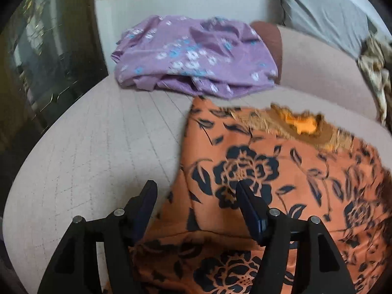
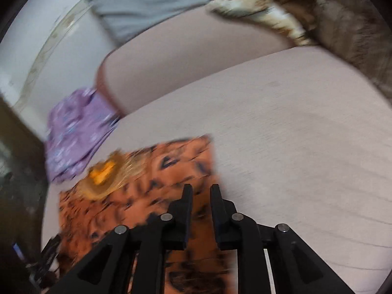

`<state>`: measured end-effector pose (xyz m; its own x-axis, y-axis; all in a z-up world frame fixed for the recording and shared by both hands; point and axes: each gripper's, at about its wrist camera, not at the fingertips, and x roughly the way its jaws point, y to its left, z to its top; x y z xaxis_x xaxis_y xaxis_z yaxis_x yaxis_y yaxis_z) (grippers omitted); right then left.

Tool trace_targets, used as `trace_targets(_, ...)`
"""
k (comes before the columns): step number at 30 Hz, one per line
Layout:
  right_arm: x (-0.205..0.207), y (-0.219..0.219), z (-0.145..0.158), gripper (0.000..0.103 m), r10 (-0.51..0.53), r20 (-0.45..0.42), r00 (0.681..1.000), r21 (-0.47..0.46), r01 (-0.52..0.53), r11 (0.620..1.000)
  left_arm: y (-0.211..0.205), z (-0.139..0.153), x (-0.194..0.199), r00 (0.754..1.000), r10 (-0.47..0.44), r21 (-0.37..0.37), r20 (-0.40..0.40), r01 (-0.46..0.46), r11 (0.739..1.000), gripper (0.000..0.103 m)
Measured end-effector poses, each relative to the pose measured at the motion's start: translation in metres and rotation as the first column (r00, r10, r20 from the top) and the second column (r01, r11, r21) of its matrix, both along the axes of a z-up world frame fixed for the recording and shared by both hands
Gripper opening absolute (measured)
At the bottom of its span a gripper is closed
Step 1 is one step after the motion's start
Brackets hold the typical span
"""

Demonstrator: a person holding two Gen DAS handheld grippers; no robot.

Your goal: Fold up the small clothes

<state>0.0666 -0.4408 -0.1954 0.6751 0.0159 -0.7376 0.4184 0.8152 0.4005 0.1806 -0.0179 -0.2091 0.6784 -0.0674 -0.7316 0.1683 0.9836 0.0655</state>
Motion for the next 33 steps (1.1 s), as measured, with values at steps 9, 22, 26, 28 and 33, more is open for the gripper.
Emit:
trace_targets(9,0.045,0.054,-0.040,0.017,0.121,-0.148,0.982,-0.049,-0.129,0.990,0.016,-0.013,0.018,0.990,0.052,-0.065,-0.130,-0.060,0.996,0.083)
trace_targets(22,0.066,0.132,-0.051,0.016,0.356,-0.073,0.932,-0.033,-0.359,0.933,0.002,-0.016,0.028,0.990,0.024,-0.040,-0.136,-0.030,0.999,0.085)
trace_targets(26,0.057,0.126,-0.030,0.017,0.355,0.000,0.935,-0.027,-0.354,0.935,0.008,-0.010,0.026,0.994,0.041,-0.060,-0.105,-0.047,0.997,0.085)
trace_targets(28,0.054,0.118,-0.023,0.017,0.318,0.010,0.948,-0.058,-0.317,0.947,0.011,-0.007,0.026,0.995,0.046,-0.069,-0.085,-0.052,0.996,0.085)
trace_targets(33,0.055,0.078,-0.038,0.017,0.174,-0.086,0.981,-0.021,-0.177,0.984,0.025,-0.021,0.039,0.982,0.098,-0.079,-0.162,-0.112,0.991,0.088)
